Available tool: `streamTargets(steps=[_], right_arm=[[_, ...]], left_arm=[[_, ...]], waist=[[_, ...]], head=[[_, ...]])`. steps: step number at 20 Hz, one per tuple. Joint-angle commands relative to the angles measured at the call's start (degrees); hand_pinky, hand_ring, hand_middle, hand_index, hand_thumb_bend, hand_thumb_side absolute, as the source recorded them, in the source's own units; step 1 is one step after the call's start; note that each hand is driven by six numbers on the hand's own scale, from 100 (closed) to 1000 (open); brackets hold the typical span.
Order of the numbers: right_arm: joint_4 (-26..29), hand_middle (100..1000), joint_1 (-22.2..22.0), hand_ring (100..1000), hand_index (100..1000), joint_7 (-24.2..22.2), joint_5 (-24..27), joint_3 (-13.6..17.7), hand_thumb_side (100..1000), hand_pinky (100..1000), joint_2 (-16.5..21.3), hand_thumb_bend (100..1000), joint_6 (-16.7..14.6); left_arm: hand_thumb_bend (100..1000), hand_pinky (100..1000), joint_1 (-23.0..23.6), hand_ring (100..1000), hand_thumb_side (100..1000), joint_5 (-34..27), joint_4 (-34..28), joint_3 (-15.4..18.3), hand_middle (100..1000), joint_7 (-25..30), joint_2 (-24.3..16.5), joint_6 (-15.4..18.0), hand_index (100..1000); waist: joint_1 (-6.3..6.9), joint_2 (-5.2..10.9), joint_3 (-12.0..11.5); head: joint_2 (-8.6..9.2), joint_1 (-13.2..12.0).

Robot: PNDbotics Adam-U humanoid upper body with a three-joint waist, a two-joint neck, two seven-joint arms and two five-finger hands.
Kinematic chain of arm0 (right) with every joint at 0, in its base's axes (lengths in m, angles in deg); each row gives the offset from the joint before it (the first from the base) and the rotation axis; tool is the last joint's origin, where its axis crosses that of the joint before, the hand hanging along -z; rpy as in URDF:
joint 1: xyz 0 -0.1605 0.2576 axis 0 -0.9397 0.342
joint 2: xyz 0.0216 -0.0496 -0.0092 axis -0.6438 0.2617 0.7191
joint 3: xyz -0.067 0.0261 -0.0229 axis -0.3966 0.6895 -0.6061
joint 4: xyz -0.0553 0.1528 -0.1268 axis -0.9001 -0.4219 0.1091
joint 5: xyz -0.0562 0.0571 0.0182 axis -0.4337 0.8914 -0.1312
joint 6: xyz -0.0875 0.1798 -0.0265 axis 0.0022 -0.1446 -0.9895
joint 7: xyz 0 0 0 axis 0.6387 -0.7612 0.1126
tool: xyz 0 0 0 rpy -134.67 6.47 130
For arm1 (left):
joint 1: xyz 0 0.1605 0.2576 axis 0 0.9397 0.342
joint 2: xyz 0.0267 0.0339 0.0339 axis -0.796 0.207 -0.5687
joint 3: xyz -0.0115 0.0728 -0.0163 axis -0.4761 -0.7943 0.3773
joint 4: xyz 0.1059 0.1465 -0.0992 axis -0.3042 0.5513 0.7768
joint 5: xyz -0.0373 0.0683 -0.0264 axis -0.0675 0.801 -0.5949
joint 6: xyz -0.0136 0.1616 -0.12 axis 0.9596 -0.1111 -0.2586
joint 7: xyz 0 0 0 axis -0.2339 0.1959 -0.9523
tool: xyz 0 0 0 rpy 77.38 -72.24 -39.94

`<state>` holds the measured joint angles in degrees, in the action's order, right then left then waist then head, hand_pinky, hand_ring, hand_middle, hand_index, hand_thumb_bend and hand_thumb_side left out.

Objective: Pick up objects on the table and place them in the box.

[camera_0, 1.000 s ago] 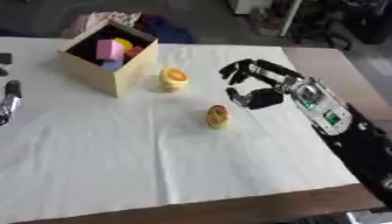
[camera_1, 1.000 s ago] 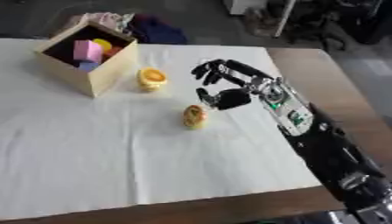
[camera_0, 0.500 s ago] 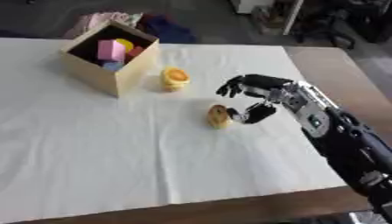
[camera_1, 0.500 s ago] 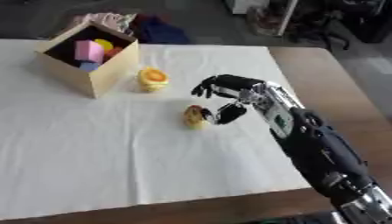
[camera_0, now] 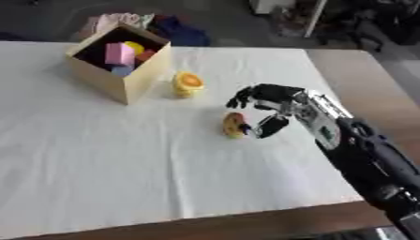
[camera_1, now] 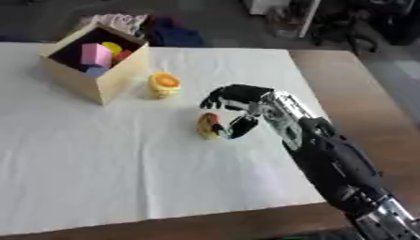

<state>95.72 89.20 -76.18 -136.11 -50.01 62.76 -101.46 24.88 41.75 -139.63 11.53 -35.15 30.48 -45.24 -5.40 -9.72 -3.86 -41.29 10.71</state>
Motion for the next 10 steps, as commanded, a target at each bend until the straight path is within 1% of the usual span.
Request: streamTargets(steps=[1,2,4,5,6,7,10], right_arm=[[1.8,735,0.5,740,796,-2.2,-0.4,-0.1,271,785,1.8,179,-1.2],[2.3,716,0.4,737,722,-2.9,-0.5,-0.2,215,784,2.0,176,-1.4],[3.1,688,0.2,727,641,-3.7,-1.1,-0.3,107,778,2.2,148,-1.7],[3.3,683,0.1,725,627,-3.8,-1.3,-0.2,100,777,2.2,143,-1.8],[3.5,660,0.1,713,561,-3.6,-1.5,-0.2,100,771,2.2,118,-1.8],[3.7,649,0.1,707,535,-3.3,-1.7,-0.1,100,768,2.2,109,-1.8],[3.8,649,0.1,707,535,-2.4,-2.1,0.0,100,768,2.2,109,-1.9]], left_arm=[[100,744,-0.1,608,699,-0.2,-0.9,0.9,674,0.0,-0.4,-0.3,848],[100,744,-0.1,608,699,-0.2,-0.9,1.0,674,-0.1,-0.2,-0.4,848],[100,743,-0.1,608,699,-0.3,-1.0,1.0,674,-0.2,0.0,-0.4,848],[100,744,0.0,608,699,-0.3,-1.0,1.1,673,-0.2,0.1,-0.5,848],[100,744,0.0,608,698,-0.3,-1.0,1.1,673,-0.2,0.1,-0.5,848],[100,744,0.0,608,699,-0.2,-1.1,1.1,673,-0.2,0.2,-0.5,848],[100,744,0.0,608,699,-0.2,-1.1,1.1,673,-0.2,0.3,-0.6,848]], waist=[[1.04,0.36,0.0],[1.04,0.4,0.0],[1.07,0.44,0.0],[1.09,0.45,0.0],[1.12,0.46,0.0],[1.16,0.47,0.0],[1.19,0.48,0.0]], head=[[0.25,0.2],[0.24,0.1],[0.29,0.1],[0.32,0.1],[0.34,0.1],[0.33,0.1],[0.31,0.1]])
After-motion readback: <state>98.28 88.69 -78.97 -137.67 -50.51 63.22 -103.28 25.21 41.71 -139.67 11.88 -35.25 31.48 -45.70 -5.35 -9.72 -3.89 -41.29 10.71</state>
